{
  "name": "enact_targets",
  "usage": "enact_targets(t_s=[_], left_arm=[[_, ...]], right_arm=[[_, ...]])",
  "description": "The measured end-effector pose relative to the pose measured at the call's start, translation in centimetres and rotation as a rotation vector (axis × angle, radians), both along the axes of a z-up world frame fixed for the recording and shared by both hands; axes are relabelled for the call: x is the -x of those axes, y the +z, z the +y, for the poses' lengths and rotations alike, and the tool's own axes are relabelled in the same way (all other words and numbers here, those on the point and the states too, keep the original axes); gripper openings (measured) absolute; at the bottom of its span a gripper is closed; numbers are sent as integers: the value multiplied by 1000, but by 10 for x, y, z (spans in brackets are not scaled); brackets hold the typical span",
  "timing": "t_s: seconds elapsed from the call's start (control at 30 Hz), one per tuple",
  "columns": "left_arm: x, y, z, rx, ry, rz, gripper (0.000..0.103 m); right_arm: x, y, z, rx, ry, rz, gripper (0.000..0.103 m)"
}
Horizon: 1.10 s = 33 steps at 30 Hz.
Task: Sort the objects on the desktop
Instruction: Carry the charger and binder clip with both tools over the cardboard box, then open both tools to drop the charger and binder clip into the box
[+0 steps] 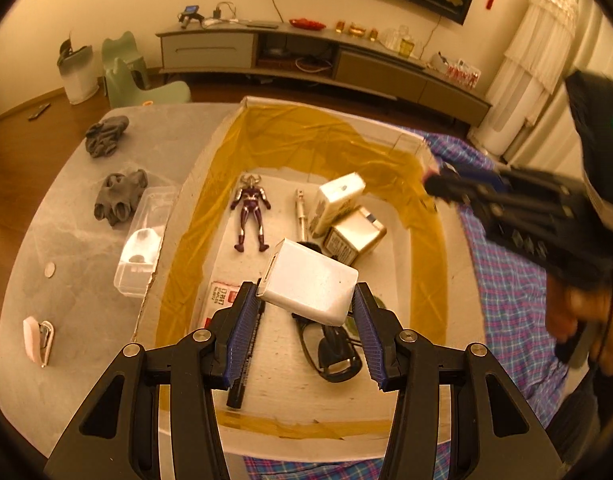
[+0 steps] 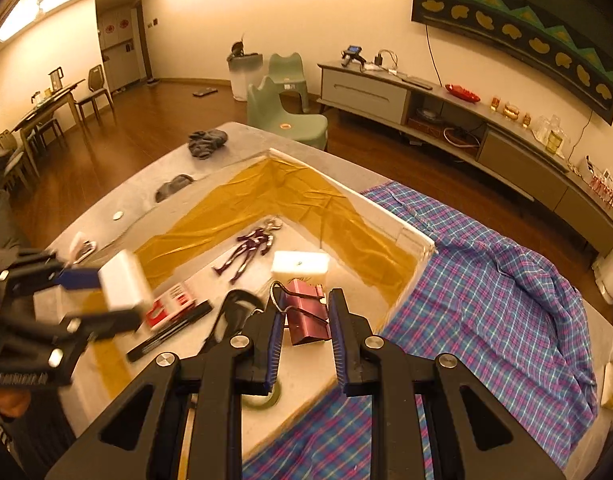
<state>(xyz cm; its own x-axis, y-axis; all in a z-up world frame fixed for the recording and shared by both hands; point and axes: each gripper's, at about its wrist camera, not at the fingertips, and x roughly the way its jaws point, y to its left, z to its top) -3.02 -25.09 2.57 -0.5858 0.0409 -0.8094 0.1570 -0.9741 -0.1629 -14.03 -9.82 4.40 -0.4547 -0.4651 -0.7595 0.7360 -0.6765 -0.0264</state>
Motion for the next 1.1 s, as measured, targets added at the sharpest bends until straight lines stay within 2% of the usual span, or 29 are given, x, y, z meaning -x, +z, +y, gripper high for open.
enact_targets(t_s=[0.2,0.5,0.57,0.6,0.63,0.97,1.1], left_arm=[[5,-9,-1,12,-23,-39,50],[9,-19,-3,5,-42,-76,52],[8,-20,-5,-10,-36,-76,52],[8,-21,-5,-11,-32,-75,52],[8,-21,-6,-6,-26,-74,52],[1,-15,-10,-11,-10,-60,52],[-8,-7,-8,20,-3,-40,52]], right_arm=[[34,-16,-15,-54,-19,-28,23],[55,-34,-31,-147,-15,-11,24],[58,-37,-32,-158,-25,-7,31],[60,-37,-32,-155,-32,-8,39],[61,-37,-31,-150,-37,-10,40],[51,-32,-25,-143,-31,-12,40],[35,-28,-23,-151,-9,3,42]])
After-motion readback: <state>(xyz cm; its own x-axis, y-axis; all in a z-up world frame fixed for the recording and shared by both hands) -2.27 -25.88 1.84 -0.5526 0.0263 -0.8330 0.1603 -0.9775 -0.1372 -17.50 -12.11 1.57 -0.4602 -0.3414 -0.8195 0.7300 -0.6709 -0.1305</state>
